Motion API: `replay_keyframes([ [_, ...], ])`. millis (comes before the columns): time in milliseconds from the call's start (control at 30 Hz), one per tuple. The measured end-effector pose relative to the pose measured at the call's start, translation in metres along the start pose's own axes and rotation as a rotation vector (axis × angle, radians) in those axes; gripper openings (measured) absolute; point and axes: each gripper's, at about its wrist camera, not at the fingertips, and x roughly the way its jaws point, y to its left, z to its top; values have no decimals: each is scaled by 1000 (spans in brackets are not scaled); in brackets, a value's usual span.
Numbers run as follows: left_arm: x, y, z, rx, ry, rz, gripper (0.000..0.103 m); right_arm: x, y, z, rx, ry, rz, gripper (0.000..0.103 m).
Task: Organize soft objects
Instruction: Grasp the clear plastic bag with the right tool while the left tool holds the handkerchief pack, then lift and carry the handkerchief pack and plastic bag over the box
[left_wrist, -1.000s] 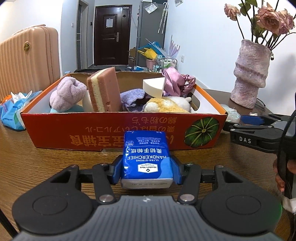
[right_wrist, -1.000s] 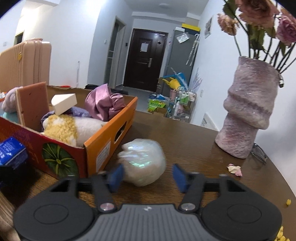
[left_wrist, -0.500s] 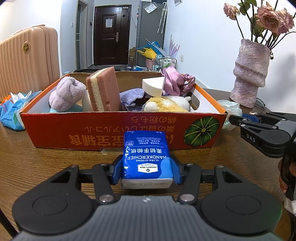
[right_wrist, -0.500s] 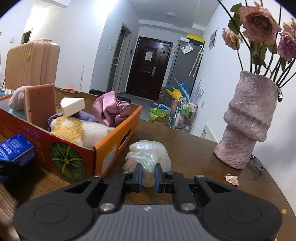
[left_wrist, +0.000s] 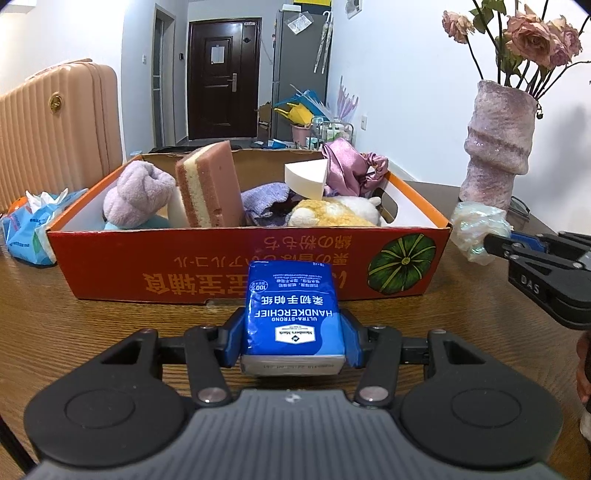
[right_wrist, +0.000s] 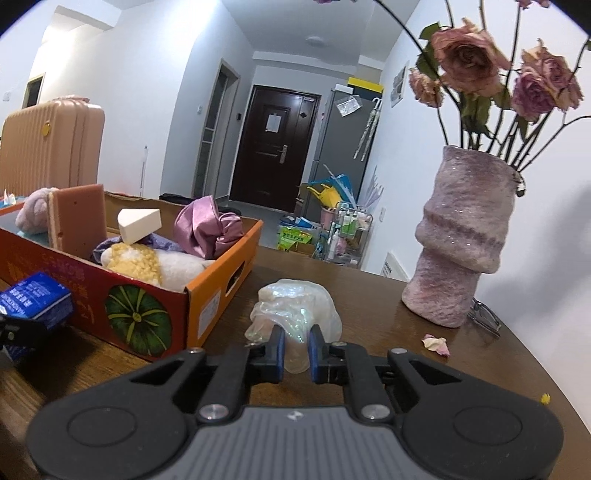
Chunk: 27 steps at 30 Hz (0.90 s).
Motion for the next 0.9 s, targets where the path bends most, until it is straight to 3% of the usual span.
replay_keyframes([
  [467,-28,20,-10,-28,-36,28,53,-45,0,-9,88,-60,-82,12],
  [900,-58,42,-16,-53,-100,67,53,-96,20,-9,137,-159,-107,12],
])
